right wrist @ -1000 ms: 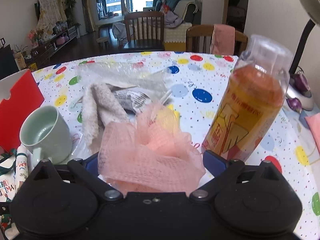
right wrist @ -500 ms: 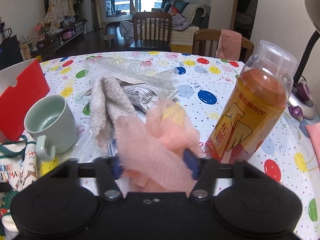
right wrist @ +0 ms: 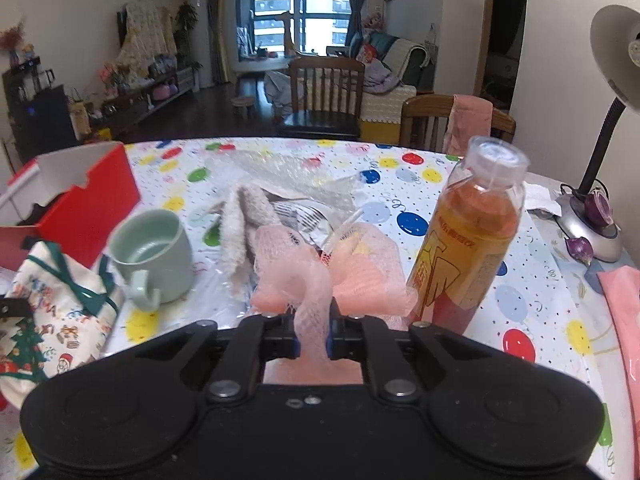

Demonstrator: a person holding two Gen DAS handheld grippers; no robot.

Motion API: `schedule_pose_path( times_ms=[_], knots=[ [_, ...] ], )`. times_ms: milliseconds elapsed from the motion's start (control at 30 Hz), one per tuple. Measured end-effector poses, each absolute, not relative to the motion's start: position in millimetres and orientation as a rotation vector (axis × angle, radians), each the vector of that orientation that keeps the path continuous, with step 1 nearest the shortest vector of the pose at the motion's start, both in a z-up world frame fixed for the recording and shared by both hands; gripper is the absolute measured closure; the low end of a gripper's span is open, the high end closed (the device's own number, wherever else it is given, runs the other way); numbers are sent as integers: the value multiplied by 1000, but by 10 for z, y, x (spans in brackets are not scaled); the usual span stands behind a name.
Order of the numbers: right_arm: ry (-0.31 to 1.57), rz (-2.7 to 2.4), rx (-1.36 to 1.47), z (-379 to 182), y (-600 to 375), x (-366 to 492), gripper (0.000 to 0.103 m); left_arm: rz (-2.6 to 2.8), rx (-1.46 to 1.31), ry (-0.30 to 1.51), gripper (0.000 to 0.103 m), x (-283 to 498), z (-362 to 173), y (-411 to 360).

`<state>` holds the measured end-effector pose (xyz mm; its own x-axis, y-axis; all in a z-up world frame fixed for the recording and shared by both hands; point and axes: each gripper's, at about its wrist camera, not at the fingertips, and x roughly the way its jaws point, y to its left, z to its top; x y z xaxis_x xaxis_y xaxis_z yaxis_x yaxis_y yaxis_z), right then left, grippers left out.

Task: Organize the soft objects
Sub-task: 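Carry the cloth bag with the left gripper while the right gripper carries the pink puff into the box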

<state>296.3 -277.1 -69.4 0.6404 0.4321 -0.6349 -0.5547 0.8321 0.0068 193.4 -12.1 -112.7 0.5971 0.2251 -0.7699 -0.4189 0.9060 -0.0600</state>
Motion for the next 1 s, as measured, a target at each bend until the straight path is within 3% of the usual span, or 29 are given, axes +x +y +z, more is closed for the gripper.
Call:
schedule_pose_path(
  times_ms=[400, 1000],
  knots=[
    [656, 709, -91, -225, -2866, 2546, 96, 306, -228, 802, 98, 1787, -746, -30],
    [590, 903, -143, 263, -2000, 2304, 96, 293, -256, 673, 98, 1729, 20, 652]
  ],
)
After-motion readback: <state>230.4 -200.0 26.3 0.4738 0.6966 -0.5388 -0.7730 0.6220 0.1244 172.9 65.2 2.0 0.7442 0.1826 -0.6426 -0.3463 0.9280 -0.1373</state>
